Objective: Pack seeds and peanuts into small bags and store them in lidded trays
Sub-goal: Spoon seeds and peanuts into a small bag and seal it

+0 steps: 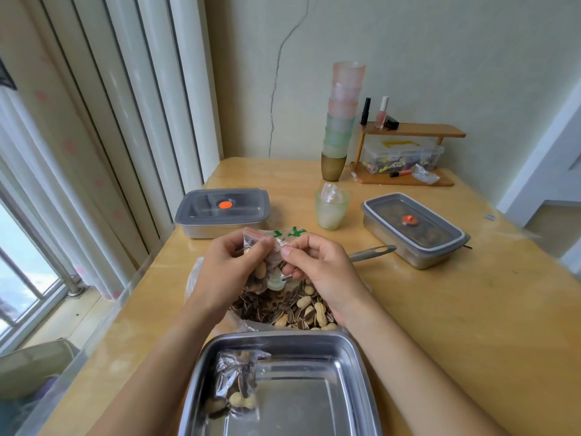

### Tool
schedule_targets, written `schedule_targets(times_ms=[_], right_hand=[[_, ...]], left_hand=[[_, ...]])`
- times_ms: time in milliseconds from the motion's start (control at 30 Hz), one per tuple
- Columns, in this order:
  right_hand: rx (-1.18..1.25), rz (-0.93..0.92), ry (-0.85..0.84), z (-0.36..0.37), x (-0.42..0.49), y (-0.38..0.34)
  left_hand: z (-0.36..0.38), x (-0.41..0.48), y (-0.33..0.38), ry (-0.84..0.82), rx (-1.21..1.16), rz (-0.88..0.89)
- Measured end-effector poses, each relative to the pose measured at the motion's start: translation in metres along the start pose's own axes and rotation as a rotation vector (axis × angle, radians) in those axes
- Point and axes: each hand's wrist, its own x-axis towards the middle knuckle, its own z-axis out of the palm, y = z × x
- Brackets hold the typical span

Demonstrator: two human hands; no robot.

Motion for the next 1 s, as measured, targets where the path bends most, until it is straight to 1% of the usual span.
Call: schedule_targets(times_ms=[167,400,667,1000], right_hand=[[-0.010,-0.033,0.000,0.0000,-0.0009,-0.0006],[0.000,-0.056,0.034,-0.0007,0.0004,-0.0002],[-0.012,-0.009,-0.041,-0.0009,0.0003,0.0010],[-0.070,-0.070,0.032,0.0001,0.0007,0.0002]], left_hand=[[-0.0004,-0.0005,-0.0010,-0.009,-0.015,-0.001],[0.0006,-0.0023,0.0009,-0.064,-0.018,0.010],[-0.0022,-0.0012,0.0008,-0.027,-0.006,0.007],[-0.0001,-0.0017,0.0015,-0.030,0.004,0.005]])
